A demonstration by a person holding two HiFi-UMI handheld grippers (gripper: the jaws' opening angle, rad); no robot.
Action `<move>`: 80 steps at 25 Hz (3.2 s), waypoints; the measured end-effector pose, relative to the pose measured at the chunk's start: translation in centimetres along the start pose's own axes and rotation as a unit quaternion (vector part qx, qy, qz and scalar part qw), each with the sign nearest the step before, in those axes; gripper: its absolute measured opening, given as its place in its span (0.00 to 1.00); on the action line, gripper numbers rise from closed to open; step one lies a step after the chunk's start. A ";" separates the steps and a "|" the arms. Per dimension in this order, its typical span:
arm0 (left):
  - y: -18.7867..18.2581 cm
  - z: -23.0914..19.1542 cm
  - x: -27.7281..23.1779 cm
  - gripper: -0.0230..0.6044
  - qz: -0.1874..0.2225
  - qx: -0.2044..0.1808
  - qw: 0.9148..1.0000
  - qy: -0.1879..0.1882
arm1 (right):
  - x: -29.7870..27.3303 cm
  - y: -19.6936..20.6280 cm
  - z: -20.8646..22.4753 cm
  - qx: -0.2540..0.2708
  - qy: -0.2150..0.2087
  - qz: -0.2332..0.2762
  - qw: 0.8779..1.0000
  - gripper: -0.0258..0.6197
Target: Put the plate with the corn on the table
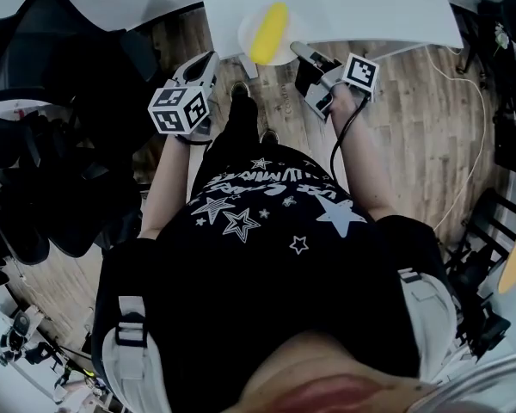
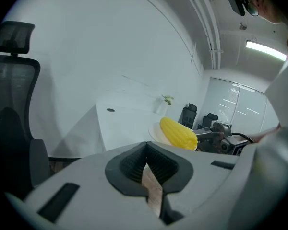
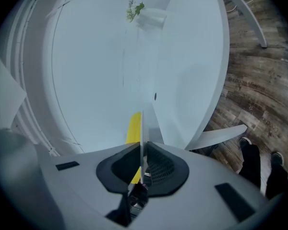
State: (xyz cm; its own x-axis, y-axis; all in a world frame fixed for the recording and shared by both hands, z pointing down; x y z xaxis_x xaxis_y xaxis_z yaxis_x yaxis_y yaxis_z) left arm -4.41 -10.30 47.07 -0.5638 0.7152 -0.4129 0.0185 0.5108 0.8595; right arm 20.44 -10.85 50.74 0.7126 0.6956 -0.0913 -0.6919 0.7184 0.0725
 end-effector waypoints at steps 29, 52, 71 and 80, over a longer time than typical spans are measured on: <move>-10.7 -17.6 -16.7 0.04 -0.014 0.018 0.999 0.023 | -17.7 -14.8 2.9 0.035 0.037 0.008 0.999 0.09; -9.3 -16.5 -19.0 0.04 -0.043 0.040 0.997 -0.048 | -20.8 -19.2 6.2 0.032 0.042 -0.070 0.996 0.09; -8.7 -16.3 -21.4 0.04 -0.054 0.051 0.995 -0.071 | -22.8 -20.3 8.1 0.003 0.077 -0.094 0.993 0.09; -8.9 -16.6 -21.8 0.04 -0.050 0.056 0.995 -0.069 | -23.2 -20.3 8.1 0.004 0.145 -0.079 0.986 0.06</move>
State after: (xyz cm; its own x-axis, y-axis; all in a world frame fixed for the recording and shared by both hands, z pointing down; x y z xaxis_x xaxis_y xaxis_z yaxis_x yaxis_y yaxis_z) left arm -6.00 -38.31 53.42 -0.4481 0.7132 -0.5390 0.0639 0.6269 0.7764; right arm 18.90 -41.49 59.42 0.7470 0.5439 -0.3823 -0.5739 0.8178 0.0420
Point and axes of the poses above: the fingertips, and each gripper's own axes: x backward along the fingers, z to its right, y out of its underside, the point moved 5 cm from there along x, backward along the fingers, and after that the axes turned 3 degrees about -y, right-handed, at the moved point
